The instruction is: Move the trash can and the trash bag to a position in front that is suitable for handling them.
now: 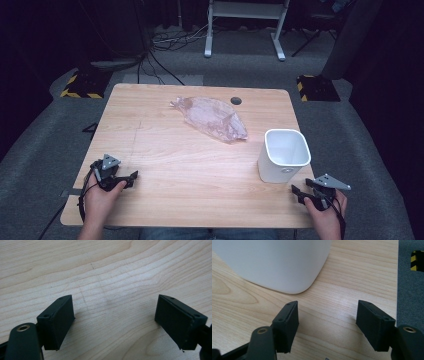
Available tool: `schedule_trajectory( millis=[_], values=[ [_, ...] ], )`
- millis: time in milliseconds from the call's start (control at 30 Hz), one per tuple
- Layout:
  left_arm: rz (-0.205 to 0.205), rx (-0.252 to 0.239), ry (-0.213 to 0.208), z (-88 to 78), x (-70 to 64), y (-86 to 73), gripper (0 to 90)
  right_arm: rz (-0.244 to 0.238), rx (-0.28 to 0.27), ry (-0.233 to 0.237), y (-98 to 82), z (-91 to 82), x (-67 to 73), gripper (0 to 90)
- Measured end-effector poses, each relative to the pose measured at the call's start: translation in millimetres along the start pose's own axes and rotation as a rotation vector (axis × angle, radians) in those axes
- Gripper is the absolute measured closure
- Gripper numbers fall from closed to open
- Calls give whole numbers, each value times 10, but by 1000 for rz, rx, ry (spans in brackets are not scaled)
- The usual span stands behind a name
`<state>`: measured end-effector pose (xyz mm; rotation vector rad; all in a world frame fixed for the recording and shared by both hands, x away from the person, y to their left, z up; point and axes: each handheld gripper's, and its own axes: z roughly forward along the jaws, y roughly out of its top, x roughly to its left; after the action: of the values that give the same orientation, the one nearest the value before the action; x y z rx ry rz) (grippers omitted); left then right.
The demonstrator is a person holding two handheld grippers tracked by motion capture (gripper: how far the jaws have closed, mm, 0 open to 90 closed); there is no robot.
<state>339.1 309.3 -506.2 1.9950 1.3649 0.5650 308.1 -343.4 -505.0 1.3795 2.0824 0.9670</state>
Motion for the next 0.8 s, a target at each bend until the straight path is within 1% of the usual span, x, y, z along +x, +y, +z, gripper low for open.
schedule_trajectory(
  millis=[33, 67, 100, 133, 167, 200, 233, 267, 300, 333, 367, 400, 433, 467, 500, 533, 567, 667, 733, 800],
  values=[
    [0, 0, 0, 0, 0, 0, 161, 0, 0, 0, 0, 0, 0, 341],
    [9, -2, 8, -3, -3, 0, 161, -4, 2, 7, 3, 2, -4, 335],
    [4, -8, 3, -2, -11, -2, 165, -7, 2, 12, 5, 3, -5, 331],
    [-9, -19, -3, -14, -22, -8, 226, -3, -2, 21, 9, 6, -14, 331],
    [-9, -19, -3, -14, -22, -8, 285, 8, -3, 34, 13, 5, -25, 345],
    [-11, -21, 8, -26, -25, -5, 323, 21, -9, 49, 23, -1, -40, 354],
    [-13, -13, 9, -42, -38, 4, 323, 21, -9, 49, 23, -1, -40, 354],
    [-2, -16, 15, -64, -55, 24, 314, 27, -18, 59, 41, -18, -62, 351],
    [13, -17, 17, -111, -80, 67, 305, 22, -43, 45, 102, -67, -97, 351],
    [11, -30, 15, -134, -94, 95, 305, 17, -48, 37, 140, -89, -117, 351],
    [11, -30, 15, -134, -94, 95, 305, 17, -48, 37, 140, -89, -117, 351],
    [6, -38, 2, -157, -109, 124, 305, 15, -50, 31, 177, -103, -141, 351],
    [3, -58, -19, -185, -143, 187, 300, 11, -52, 19, 249, -101, -203, 351],
    [5, -61, -23, -197, -167, 220, 294, 10, -52, 12, 279, -90, -239, 351],
    [5, -61, -23, -197, -167, 220, 293, 10, -52, 12, 279, -90, -239, 351],
    [19, -72, -37, -205, -223, 282, 293, 15, -51, 4, 332, -51, -297, 351],
    [19, -72, -37, -205, -223, 282, 293, 15, -51, 4, 332, -51, -297, 351],
    [34, -83, -47, -190, -313, 376, 292, 25, -46, 12, 398, 24, -345, 350],
    [49, -88, -55, -164, -384, 465, 292, 19, -47, 27, 462, 85, -334, 350],
    [53, -91, -53, -151, -405, 492, 291, 16, -45, 34, 481, 103, -318, 357]
  ],
)
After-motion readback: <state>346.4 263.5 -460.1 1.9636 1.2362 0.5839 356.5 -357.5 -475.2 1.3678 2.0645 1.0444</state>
